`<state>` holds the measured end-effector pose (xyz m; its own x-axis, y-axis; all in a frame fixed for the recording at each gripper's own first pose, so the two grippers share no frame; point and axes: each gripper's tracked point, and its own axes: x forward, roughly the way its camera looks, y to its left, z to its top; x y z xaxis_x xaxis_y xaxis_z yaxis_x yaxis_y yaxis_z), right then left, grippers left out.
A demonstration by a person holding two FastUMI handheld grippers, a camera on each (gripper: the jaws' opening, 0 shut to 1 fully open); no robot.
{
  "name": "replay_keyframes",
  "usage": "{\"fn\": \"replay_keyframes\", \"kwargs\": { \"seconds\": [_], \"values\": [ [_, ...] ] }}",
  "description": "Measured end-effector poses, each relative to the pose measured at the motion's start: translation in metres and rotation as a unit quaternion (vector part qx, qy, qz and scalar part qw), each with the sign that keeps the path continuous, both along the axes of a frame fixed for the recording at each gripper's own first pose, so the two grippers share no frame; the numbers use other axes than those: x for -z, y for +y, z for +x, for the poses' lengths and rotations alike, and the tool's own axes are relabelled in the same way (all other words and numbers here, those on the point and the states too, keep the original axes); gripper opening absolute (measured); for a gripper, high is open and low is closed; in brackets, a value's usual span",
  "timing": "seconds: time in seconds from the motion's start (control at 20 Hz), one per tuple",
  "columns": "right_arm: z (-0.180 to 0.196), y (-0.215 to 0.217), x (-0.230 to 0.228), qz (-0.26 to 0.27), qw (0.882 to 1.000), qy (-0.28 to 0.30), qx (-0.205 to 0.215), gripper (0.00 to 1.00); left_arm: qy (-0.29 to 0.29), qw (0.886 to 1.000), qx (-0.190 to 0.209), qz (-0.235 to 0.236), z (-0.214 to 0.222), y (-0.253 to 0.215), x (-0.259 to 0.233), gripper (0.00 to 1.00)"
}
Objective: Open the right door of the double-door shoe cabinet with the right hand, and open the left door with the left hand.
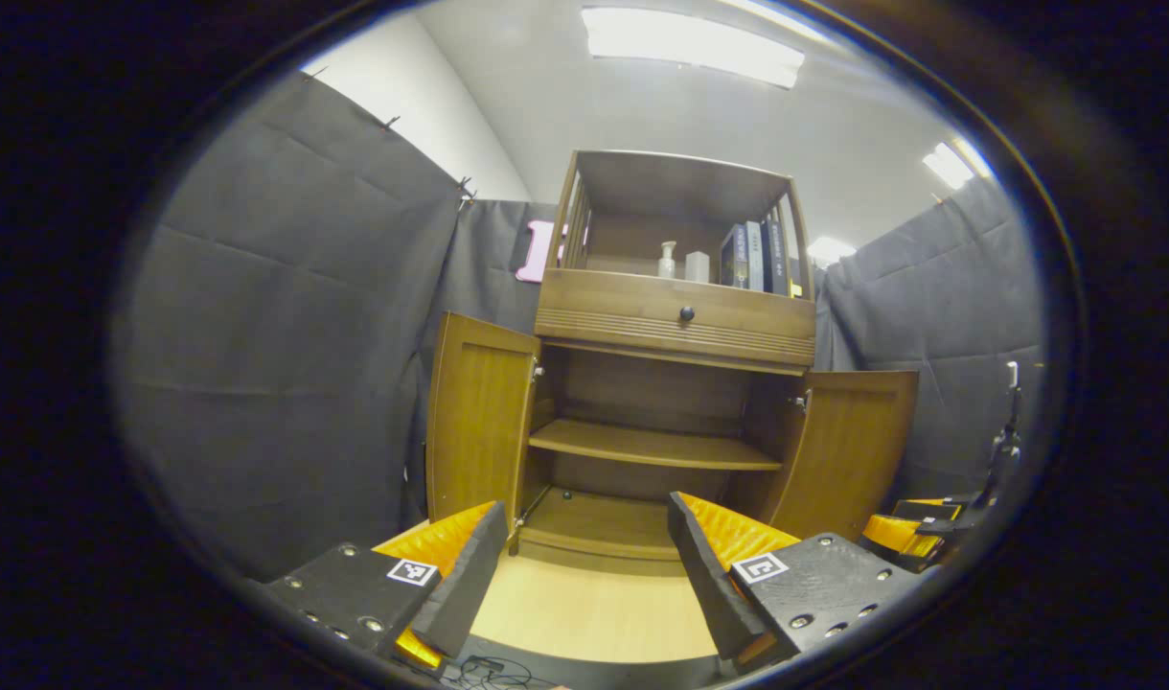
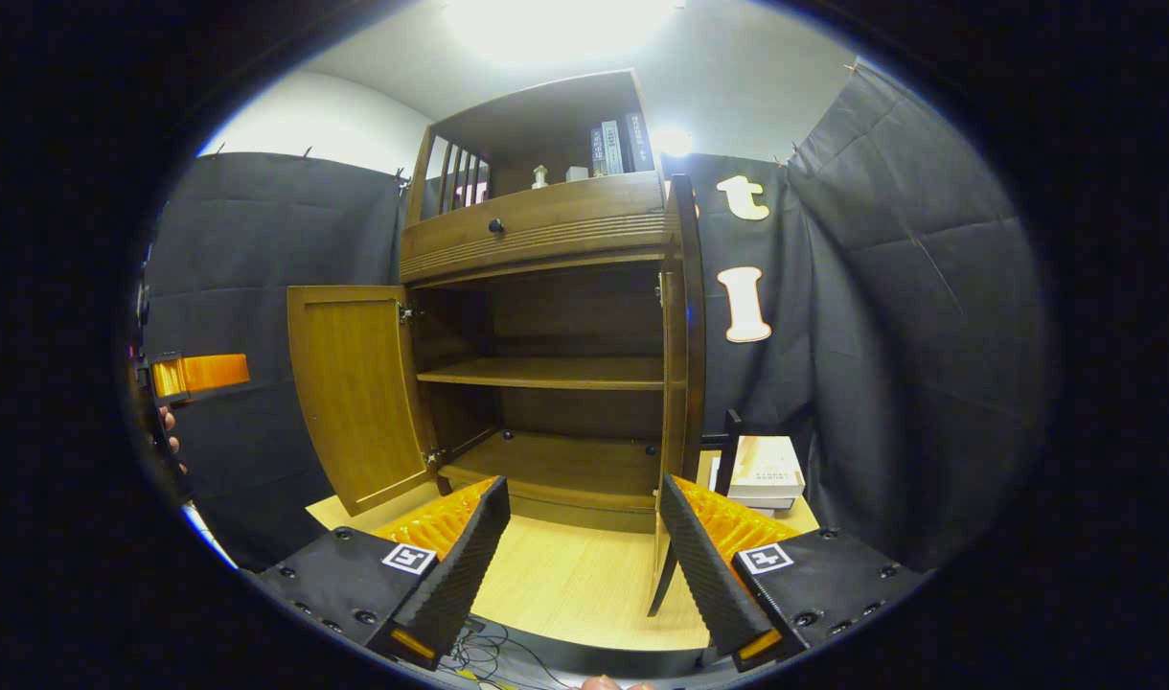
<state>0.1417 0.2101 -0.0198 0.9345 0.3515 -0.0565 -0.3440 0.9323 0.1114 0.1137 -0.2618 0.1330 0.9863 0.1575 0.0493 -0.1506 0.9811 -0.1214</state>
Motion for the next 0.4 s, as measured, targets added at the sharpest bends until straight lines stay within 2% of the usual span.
{"fn": "replay_keyframes", "kwargs": {
  "seconds": [0.1,0.2,0.3,0.4],
  "values": [
    [-0.012,-0.003,0.0,0.021,1.0,0.007,-0.014,0.96,-0.002,1.0,0.007,-0.025,-0.004,-0.022,-0.003,0.96],
    [-0.018,-0.009,-0.001,0.038,0.999,0.014,-0.019,0.93,-0.001,1.0,0.018,-0.013,-0.005,-0.042,-0.008,0.96],
    [-0.017,-0.021,0.001,0.041,0.999,0.015,-0.004,0.92,0.007,1.0,0.02,0.014,-0.002,-0.052,-0.006,0.96],
    [-0.017,-0.029,0.008,0.052,0.998,0.027,0.009,0.92,0.002,1.0,0.025,0.006,-0.001,-0.059,-0.004,0.96]
  ]
}}
